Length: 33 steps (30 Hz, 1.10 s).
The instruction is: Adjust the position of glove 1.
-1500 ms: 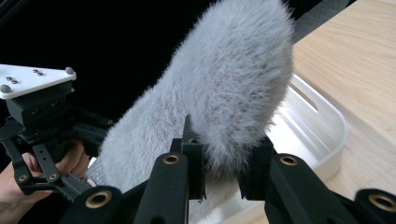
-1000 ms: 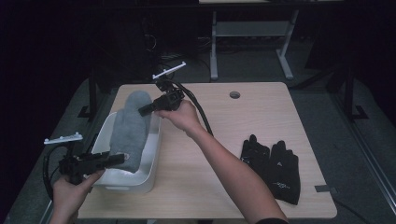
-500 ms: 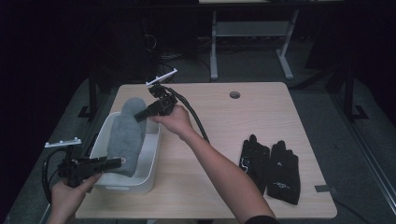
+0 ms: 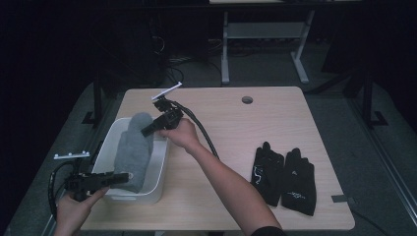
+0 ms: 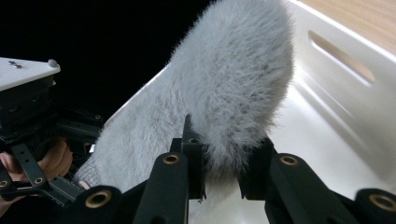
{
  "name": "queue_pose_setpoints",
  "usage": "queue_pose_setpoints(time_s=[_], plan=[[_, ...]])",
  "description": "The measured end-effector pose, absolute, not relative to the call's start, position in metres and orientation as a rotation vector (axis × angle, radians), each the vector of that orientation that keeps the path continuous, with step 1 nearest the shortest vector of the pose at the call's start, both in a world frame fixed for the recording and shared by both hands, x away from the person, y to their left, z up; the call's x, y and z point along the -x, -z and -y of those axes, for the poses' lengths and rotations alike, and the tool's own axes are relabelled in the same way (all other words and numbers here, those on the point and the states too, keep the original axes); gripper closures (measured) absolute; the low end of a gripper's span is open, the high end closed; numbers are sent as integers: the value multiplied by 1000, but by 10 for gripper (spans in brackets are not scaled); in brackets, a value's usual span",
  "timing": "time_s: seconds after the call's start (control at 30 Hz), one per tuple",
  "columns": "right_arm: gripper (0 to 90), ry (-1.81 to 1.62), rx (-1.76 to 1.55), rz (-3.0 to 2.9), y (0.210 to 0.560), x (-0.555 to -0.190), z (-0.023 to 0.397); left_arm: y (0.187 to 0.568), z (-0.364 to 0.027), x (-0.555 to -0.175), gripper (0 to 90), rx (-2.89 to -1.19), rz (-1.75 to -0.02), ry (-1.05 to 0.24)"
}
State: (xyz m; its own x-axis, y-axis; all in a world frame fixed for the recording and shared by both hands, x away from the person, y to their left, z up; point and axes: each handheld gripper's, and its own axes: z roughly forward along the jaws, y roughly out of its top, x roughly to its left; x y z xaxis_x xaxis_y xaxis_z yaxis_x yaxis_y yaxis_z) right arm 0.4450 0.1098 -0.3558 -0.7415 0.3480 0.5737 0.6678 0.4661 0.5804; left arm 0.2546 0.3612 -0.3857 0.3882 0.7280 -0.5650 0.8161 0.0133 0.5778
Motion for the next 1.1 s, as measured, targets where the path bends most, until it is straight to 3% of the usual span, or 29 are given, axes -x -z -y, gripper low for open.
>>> queue_pose_setpoints(time_s=[0.4,0.6,0.93,1.1], plan=[[753,1130,852,2357,369,-444,-116,393,-363,-254,401,-1749,-1397,157],[753,1088,840,2377,380,-441,-122,395,-368,-250,299,-1750,-1417,163],[750,1005,831,2453,393,-438,-136,385,-371,-247,301,-1723,-1385,124],[675,993,833,2486,397,-439,-139,383,-369,-248,301,-1723,-1373,113]])
